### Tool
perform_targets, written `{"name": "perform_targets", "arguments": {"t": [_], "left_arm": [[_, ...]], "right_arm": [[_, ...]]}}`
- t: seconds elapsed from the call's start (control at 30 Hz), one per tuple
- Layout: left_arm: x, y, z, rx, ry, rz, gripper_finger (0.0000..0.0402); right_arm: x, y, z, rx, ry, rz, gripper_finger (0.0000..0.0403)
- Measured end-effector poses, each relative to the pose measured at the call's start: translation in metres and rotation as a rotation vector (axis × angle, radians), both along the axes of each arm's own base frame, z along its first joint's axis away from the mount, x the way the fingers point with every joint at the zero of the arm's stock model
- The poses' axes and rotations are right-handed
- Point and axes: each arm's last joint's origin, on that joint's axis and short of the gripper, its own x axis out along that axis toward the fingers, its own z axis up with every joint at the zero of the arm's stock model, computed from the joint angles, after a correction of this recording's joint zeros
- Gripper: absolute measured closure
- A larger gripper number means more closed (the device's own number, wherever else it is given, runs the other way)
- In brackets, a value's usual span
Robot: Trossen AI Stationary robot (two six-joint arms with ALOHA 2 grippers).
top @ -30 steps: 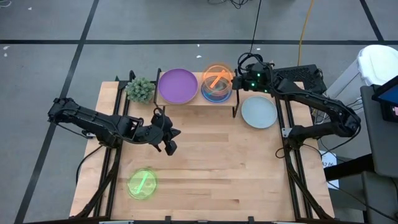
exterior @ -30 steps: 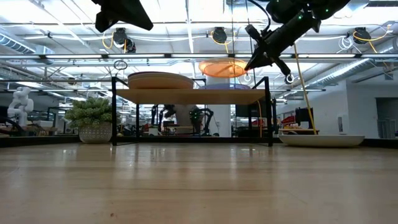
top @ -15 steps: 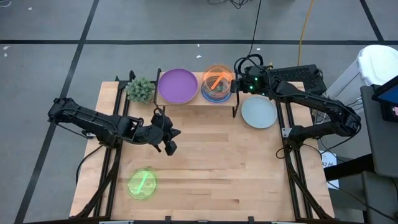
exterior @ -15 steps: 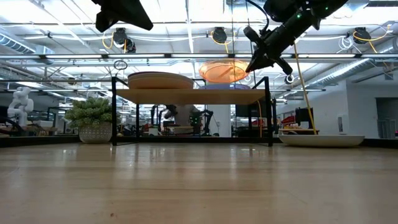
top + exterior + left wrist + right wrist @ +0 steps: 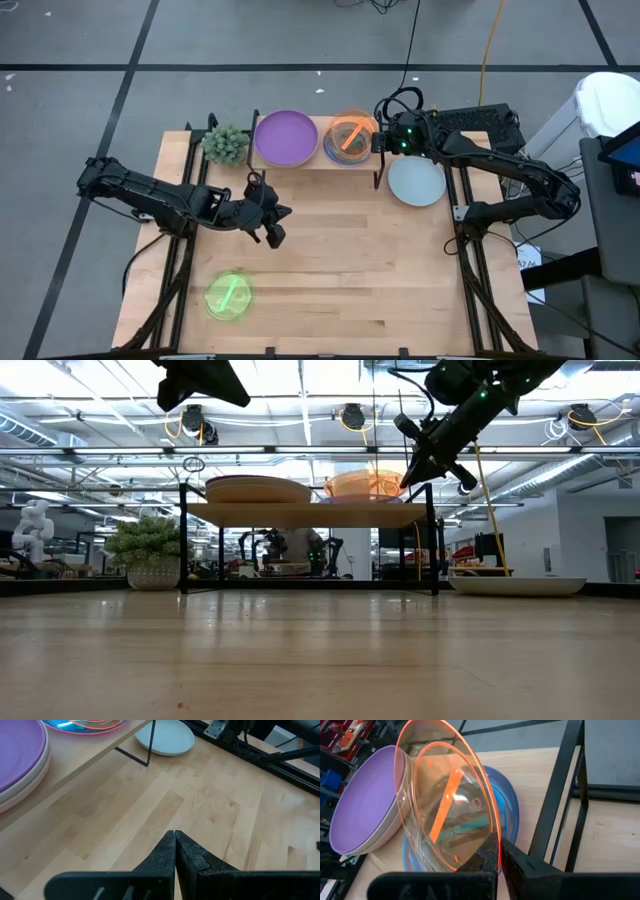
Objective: Place and stack plates onto a shelf
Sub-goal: Stack the orange transparent plate on top of the blue transparent plate on the shelf, then stack the blue plate on top of the purple plate on the shelf
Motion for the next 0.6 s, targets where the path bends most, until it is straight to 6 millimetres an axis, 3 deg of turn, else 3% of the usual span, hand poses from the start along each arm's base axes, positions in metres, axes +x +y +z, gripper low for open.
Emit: {"name": "perform_targets", "arguments": {"t": [0.6], "left_arm": [[0.0000,0.0001,0.0000,-0.001,0.000,0.001,0.0398]], "right_arm": [[0.0001,-0.0004,0.0004,0.005,-0.011,-0.008,0.0331]]}}
